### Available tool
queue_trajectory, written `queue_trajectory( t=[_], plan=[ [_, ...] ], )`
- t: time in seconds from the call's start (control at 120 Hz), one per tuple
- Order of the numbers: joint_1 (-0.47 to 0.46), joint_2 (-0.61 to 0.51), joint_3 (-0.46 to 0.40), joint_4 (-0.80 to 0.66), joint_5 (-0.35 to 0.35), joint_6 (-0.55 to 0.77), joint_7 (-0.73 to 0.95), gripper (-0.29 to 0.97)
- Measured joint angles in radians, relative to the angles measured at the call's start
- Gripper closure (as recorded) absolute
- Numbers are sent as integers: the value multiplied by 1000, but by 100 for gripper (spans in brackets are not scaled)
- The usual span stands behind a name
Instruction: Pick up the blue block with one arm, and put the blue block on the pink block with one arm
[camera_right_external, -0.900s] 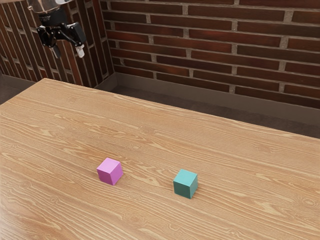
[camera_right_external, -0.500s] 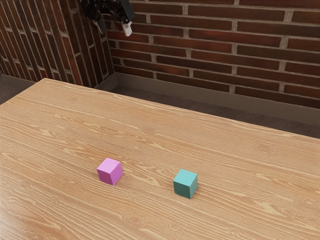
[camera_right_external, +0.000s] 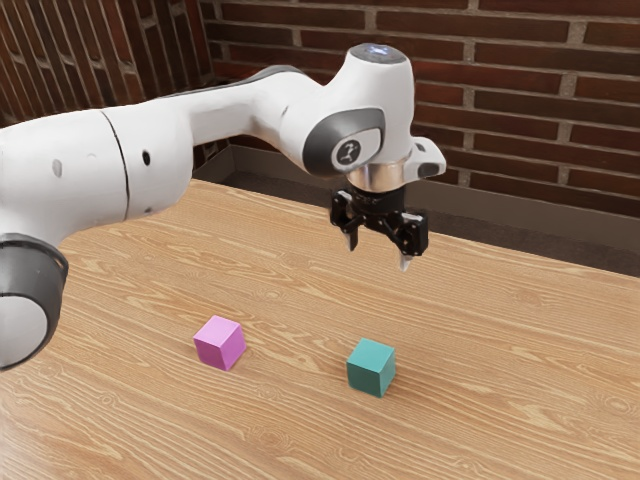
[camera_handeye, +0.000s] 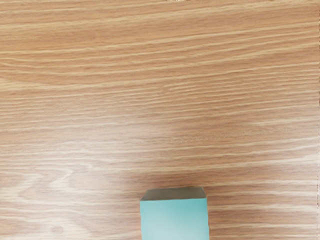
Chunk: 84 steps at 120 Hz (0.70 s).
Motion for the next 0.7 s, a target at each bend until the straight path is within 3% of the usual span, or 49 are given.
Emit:
queue_trajectory(
  t=[0.158,0.417,0.7],
  plan=[
    [-16,32,29,-76,-64,152,-58,0],
    [-21,44,51,-241,-127,272,-140,0],
    [-30,40,51,-373,-139,424,-169,0]
  ],
)
